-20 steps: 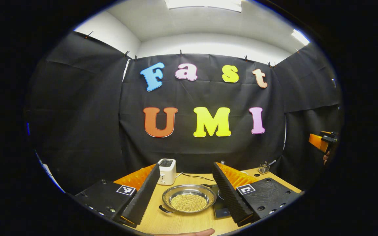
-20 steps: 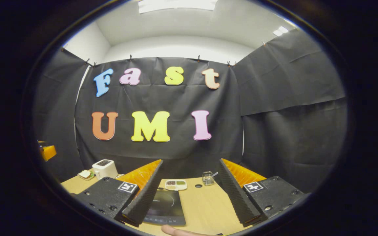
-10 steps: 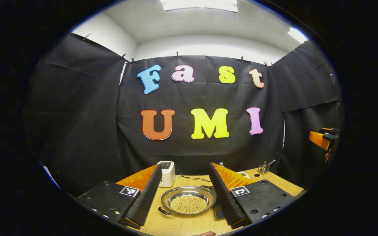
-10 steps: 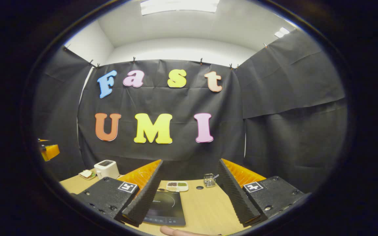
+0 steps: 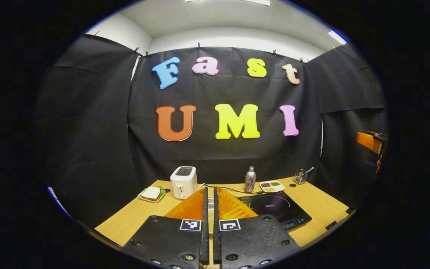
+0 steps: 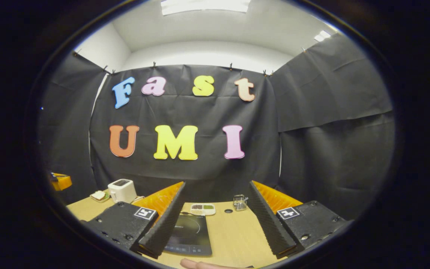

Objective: First push the handle of the pot to place it horizontally, then grasp the pot with both hands and set it on the induction cooktop.

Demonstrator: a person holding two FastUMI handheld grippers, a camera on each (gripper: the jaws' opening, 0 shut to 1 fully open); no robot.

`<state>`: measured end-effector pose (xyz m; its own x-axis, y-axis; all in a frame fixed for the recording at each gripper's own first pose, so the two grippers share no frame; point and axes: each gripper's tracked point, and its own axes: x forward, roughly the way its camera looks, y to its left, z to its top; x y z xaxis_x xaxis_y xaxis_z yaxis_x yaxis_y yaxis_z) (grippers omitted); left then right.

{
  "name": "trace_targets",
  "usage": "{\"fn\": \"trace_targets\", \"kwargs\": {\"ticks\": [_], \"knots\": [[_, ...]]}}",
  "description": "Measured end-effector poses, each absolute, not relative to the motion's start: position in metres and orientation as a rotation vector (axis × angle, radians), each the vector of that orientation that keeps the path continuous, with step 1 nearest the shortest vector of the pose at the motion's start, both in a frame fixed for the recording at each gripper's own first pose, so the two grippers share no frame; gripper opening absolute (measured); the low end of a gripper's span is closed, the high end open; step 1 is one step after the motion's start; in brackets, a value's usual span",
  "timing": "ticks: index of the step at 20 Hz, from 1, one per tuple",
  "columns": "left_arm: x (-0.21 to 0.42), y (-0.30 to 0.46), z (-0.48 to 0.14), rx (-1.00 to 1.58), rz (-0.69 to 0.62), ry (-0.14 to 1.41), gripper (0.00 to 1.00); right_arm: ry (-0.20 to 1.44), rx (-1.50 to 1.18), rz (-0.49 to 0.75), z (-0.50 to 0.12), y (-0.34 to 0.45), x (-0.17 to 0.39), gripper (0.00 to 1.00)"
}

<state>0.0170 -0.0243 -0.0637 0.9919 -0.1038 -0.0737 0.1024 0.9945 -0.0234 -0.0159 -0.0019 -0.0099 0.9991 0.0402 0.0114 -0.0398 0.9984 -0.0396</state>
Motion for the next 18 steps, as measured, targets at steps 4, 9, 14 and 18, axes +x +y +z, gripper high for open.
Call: {"fn": "trace_targets", "kwargs": {"ticks": [4, 9, 14, 18], "knots": [[0.034, -0.026, -0.109, -0.006, -0.112, 0.174, 0.04, 0.001, -0.043, 0.051, -0.02, 0.001, -0.014, 1.0], [0.055, -0.016, -0.182, -0.036, -0.106, 0.338, 0.04, 0.026, -0.039, 0.079, -0.03, 0.006, -0.016, 1.0], [0.066, -0.023, -0.261, -0.097, -0.139, 0.555, 0.04, 0.023, -0.042, 0.082, -0.032, 0.008, -0.015, 1.0], [0.064, -0.021, -0.301, -0.105, -0.135, 0.639, 0.02, 0.049, -0.035, 0.105, -0.042, 0.011, -0.015, 1.0]]}}
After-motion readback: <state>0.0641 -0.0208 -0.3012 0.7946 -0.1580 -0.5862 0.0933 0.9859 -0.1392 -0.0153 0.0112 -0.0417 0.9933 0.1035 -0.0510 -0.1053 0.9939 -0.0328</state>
